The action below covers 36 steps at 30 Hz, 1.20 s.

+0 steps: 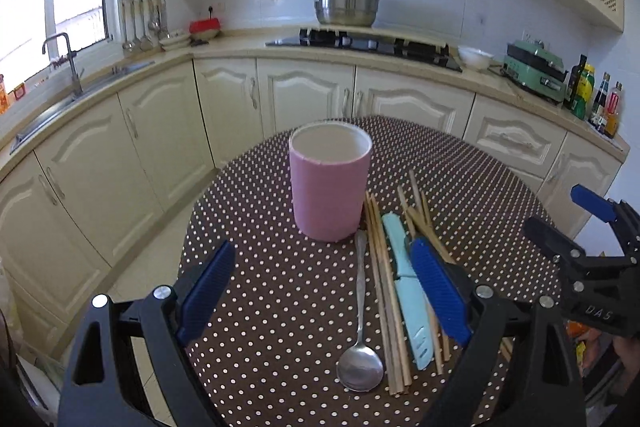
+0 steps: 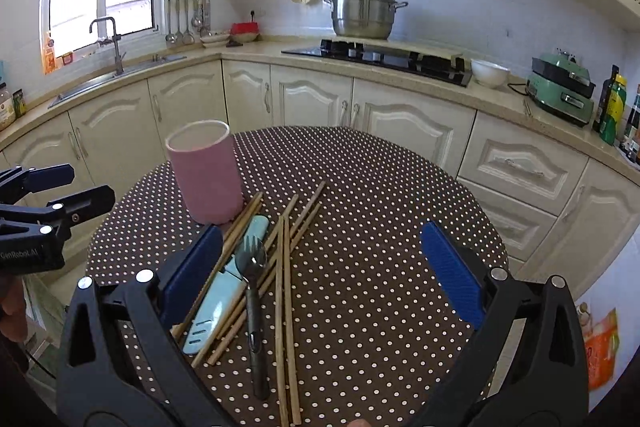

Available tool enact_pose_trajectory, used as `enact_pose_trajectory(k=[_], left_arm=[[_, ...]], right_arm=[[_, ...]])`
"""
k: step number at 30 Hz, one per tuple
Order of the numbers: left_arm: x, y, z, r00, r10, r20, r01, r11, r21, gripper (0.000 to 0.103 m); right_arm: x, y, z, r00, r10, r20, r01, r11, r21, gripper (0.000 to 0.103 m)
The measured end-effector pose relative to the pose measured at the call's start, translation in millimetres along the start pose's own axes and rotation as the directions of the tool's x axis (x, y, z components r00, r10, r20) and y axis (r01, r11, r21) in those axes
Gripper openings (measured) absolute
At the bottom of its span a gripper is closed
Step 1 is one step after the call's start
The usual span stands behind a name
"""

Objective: Organize utensils
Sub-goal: 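Move both grippers down toward the utensils beside the pink cup, then grasp the steel spoon with the left gripper while the right gripper grasps a chopstick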

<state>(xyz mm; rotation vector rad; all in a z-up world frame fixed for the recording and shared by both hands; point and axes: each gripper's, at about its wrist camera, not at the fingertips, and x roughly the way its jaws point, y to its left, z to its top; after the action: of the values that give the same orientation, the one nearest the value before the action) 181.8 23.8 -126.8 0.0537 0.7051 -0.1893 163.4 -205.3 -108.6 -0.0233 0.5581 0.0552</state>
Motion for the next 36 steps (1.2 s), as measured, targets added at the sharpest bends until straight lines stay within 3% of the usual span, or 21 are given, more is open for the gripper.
enact_pose_trajectory(k=[3, 5, 9, 13, 19, 22, 32, 36], left_arm=[[31, 8, -9, 0.994, -0.030, -0.107, 0.031, 1.000, 0.003, 0.087], [49, 6, -13, 0.983, -0.071, -0.168, 0.074, 0.997, 0.011, 0.073], [89, -3, -24, 0.949, -0.106, -0.296, 0.122, 0.992, 0.035, 0.060], [113, -14, -27, 0.930, -0.069, -0.360, 0.105, 0.991, 0.080, 0.051], [132, -32, -19, 0.927, -0.022, -0.374, 0.086, 0.984, 0.154, 0.051], [139, -35, -12, 0.923, -0.038, -0.383, 0.104, 0.983, 0.151, 0.040], [119, -31, -28, 0.932, -0.029, -0.361, 0.088, 0.985, 0.149, 0.010], [121, -23, -28, 0.925, -0.043, -0.377, 0.100, 0.986, 0.132, 0.009]], right_arm=[[20, -7, -6, 0.998, -0.012, -0.059, 0.011, 1.000, -0.009, 0.098], [32, -10, -11, 0.995, -0.016, -0.098, 0.014, 1.000, -0.015, 0.098], [53, -14, -21, 0.986, -0.010, -0.168, 0.006, 1.000, -0.027, 0.098], [66, -22, -28, 0.973, 0.014, -0.232, -0.023, 0.999, -0.034, 0.098], [81, -26, -34, 0.946, 0.057, -0.320, -0.073, 0.997, -0.040, 0.098], [87, -26, -34, 0.932, 0.068, -0.355, -0.092, 0.994, -0.052, 0.097], [116, -18, -28, 0.870, 0.112, -0.480, -0.172, 0.982, -0.083, 0.092], [129, -18, -25, 0.845, 0.133, -0.517, -0.198, 0.978, -0.071, 0.090]])
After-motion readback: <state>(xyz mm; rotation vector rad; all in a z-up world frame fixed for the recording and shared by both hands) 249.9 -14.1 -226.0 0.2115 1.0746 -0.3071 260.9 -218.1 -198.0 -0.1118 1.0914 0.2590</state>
